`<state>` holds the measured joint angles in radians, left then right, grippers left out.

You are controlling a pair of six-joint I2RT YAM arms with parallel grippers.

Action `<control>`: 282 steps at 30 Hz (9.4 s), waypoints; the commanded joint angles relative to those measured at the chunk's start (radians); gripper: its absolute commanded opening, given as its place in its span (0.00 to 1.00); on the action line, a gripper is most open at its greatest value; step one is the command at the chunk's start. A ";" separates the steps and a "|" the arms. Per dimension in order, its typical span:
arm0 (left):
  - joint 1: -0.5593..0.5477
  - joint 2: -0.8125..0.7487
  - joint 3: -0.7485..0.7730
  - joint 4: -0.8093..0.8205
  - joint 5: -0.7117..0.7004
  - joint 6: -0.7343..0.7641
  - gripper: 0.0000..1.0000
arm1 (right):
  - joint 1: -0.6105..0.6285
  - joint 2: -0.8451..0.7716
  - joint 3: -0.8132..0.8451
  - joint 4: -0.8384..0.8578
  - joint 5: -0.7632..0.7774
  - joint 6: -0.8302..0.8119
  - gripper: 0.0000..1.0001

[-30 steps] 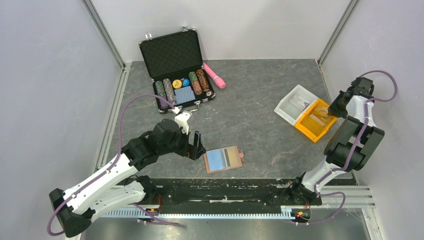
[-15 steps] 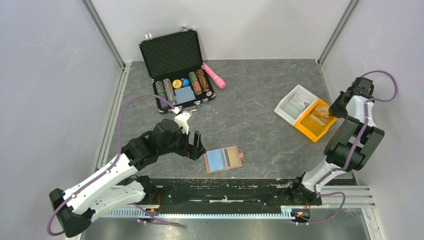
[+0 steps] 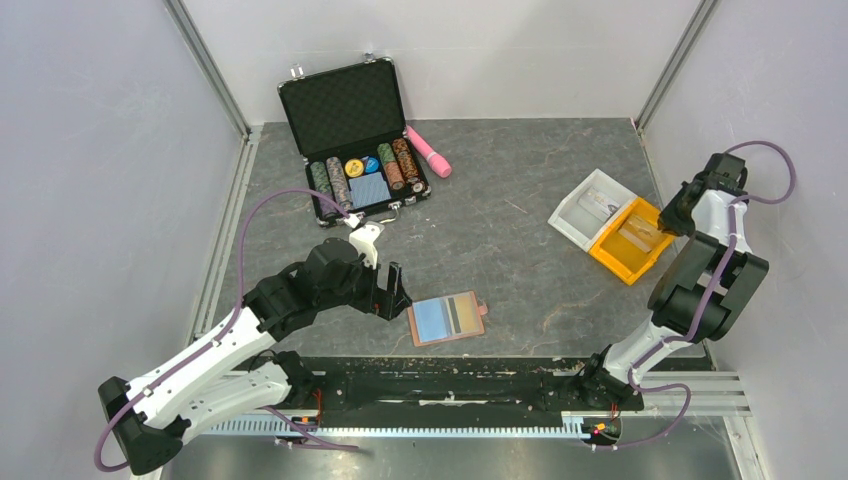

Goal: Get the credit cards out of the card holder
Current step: Place the credit card in the storage box, then remove the credit card from the card holder.

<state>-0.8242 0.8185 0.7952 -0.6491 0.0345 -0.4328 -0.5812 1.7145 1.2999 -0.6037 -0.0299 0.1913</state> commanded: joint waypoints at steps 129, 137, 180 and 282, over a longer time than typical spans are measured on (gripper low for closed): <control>-0.001 0.363 -0.491 0.763 0.239 -0.340 0.22 | 1.512 -0.494 -0.843 0.797 -0.122 0.473 0.28; -0.001 0.349 -0.491 0.752 0.237 -0.348 0.23 | 1.513 -0.480 -0.869 0.836 -0.142 0.488 0.28; -0.001 0.263 -0.478 0.678 0.197 -0.352 0.31 | 1.522 -0.466 -0.768 0.748 -0.033 0.439 0.20; -0.001 0.300 -0.449 0.686 0.190 -0.365 0.37 | 1.549 -0.470 -0.796 0.769 0.009 0.441 0.13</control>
<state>-0.8242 1.1213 0.3153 0.0135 0.2371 -0.7822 0.9634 1.2423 0.5026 0.1490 -0.0521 0.6441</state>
